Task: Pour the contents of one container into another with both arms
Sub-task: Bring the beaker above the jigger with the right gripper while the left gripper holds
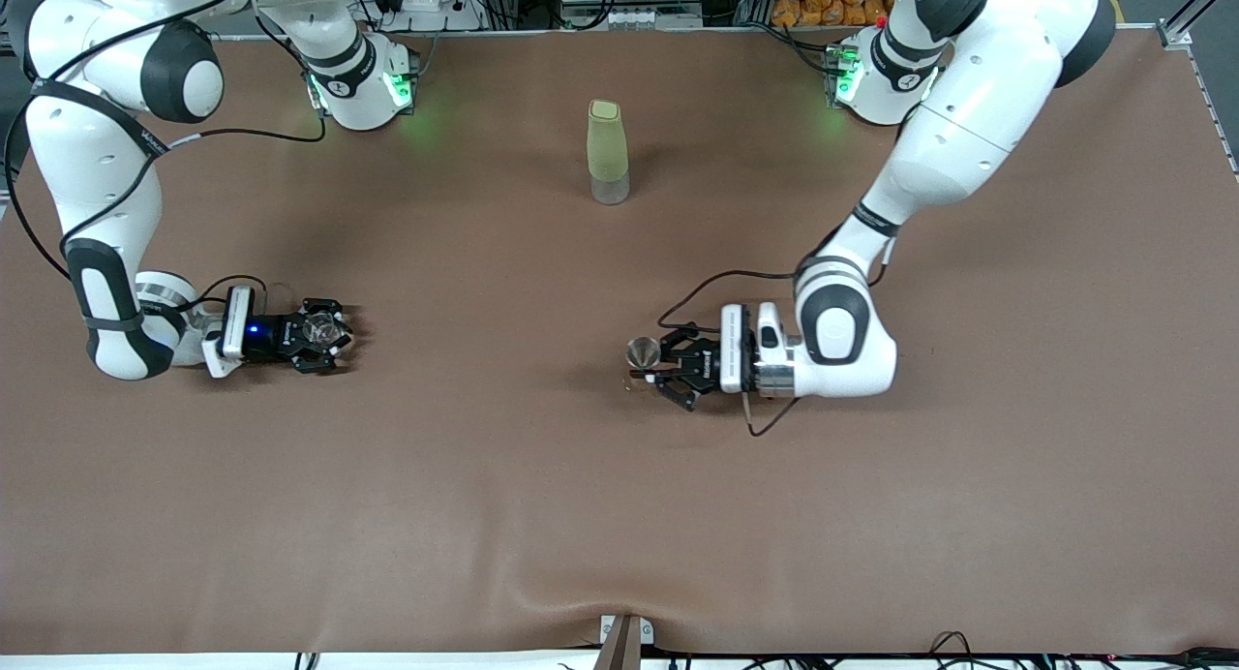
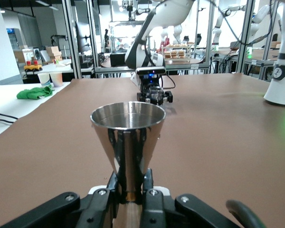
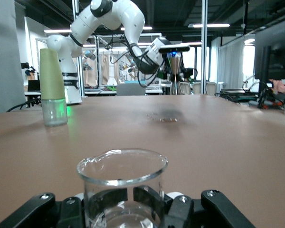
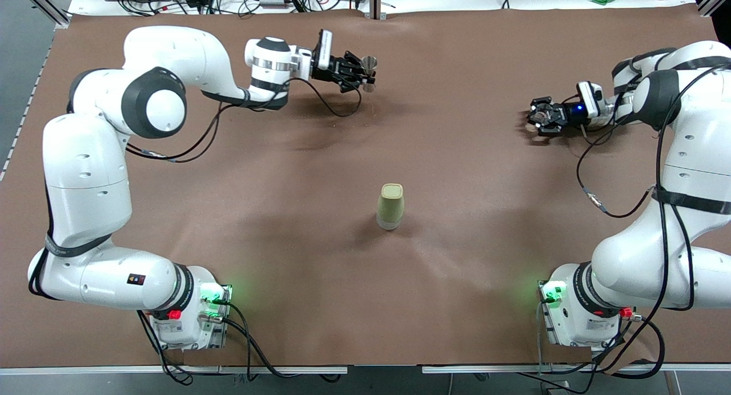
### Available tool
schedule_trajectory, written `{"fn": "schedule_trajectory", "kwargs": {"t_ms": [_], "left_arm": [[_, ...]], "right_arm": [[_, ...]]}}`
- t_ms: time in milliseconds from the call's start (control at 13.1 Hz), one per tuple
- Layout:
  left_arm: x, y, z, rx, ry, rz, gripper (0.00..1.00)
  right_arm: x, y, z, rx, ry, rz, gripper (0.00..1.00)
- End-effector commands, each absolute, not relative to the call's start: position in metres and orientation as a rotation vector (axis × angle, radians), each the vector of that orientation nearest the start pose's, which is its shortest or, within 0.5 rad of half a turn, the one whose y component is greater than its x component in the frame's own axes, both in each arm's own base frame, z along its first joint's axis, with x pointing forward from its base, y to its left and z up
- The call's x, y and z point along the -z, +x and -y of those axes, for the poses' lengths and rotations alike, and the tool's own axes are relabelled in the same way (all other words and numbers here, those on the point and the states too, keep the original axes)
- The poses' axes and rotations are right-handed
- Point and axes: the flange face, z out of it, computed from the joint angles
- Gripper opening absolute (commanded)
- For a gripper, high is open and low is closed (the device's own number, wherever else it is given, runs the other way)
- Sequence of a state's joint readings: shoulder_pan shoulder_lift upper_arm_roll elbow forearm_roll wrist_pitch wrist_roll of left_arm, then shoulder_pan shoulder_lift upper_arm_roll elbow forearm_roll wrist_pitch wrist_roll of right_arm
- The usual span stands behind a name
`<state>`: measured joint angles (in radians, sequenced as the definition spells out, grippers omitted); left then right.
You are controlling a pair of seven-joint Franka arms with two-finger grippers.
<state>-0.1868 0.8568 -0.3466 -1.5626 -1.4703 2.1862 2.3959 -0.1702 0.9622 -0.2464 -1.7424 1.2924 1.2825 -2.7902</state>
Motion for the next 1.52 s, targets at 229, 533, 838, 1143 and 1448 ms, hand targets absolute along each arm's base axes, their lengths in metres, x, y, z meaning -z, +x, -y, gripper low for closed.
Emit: {"fn": "schedule_trajectory", "kwargs": {"t_ms": [229, 533, 838, 1143, 1448], "left_arm": [[-0.175, 0.579, 0.407, -1.087, 1.365, 1.414, 0.00], [-0.166, 0.578, 0.406, -1.160, 1.348, 1.486, 0.00], [-0.165, 0.577, 0.408, -1.172, 1.363, 1.446, 0.00], [-0.164, 0.572, 0.418, -1.181, 1.385, 1.373, 0.00], [-0.166, 0.567, 0.432, -1.185, 1.376, 1.355, 0.00]], "right_arm": [[-0.119, 0.536, 0.057, 1.238, -1.110, 1.304, 0.00], [-0.182, 0.524, 0.028, 1.192, -1.152, 1.222, 0.00], [-0.229, 0.508, 0.005, 1.169, -1.173, 1.167, 0.00], [-0.276, 0.493, -0.017, 1.149, -1.207, 1.149, 0.00], [-0.302, 0.496, -0.053, 1.157, -1.223, 1.121, 0.00]]}}
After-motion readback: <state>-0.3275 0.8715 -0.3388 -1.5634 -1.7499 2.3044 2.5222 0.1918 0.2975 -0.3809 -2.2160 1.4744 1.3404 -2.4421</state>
